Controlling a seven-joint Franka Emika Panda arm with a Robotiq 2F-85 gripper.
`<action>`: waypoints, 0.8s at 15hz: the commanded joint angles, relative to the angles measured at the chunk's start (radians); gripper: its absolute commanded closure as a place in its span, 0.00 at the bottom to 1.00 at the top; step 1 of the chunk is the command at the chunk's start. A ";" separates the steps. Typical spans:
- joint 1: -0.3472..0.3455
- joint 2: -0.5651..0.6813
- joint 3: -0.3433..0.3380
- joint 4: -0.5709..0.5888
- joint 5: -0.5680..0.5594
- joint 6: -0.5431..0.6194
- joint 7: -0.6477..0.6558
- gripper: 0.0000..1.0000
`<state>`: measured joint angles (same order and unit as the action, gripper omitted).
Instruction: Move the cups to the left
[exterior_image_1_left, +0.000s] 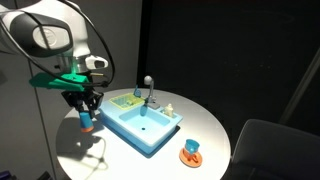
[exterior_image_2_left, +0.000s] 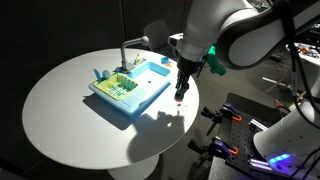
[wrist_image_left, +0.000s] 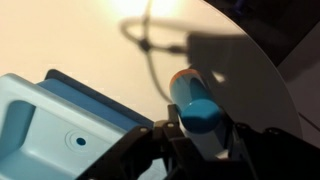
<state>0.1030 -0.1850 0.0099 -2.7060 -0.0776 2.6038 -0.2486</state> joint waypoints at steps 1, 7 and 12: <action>0.015 0.089 0.003 0.007 0.051 0.089 -0.049 0.86; 0.013 0.233 0.039 0.015 0.146 0.208 -0.106 0.86; -0.012 0.319 0.079 0.016 0.135 0.269 -0.094 0.86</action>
<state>0.1191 0.0911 0.0603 -2.7036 0.0526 2.8421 -0.3249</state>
